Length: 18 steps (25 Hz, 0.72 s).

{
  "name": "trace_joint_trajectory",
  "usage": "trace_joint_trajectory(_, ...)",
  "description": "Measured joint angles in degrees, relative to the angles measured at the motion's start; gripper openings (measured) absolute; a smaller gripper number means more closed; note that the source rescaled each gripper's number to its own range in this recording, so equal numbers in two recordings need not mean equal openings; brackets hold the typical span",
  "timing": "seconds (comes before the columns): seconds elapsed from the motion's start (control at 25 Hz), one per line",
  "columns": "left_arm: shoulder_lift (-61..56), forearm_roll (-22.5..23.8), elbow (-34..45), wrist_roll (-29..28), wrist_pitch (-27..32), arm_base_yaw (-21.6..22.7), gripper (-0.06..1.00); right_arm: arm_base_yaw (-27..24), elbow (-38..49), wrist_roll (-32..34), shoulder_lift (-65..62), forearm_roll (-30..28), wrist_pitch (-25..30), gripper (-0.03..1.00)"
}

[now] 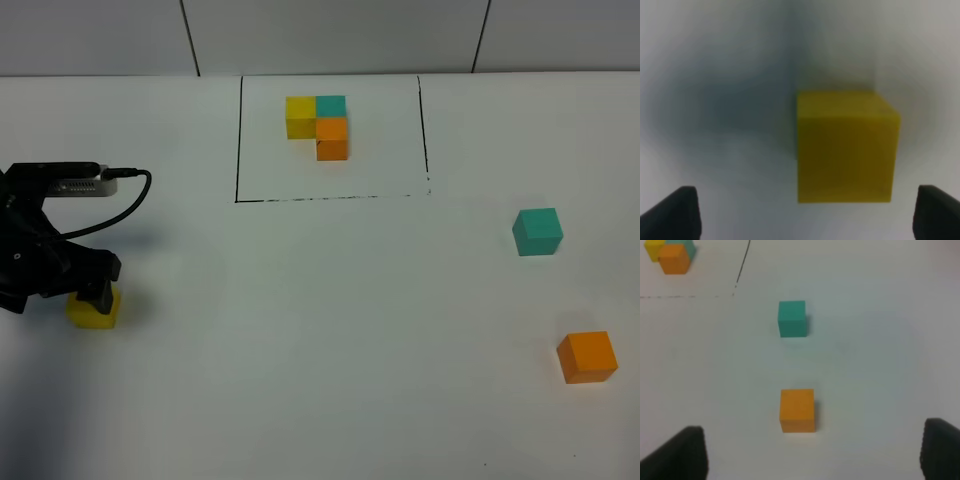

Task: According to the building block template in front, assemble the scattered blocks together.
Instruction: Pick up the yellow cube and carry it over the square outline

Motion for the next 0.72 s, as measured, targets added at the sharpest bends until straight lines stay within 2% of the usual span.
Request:
trace_joint_trajectory(0.4,0.59,0.05,0.0,0.0,-2.98,-0.3,0.98,0.0,0.0,0.0,0.0,0.0,0.0,0.72)
trace_joint_trajectory(0.72,0.77,1.04,0.0,-0.23,-5.12,-2.26,0.98,0.0,0.0,0.0,0.0,0.0,0.0,0.72)
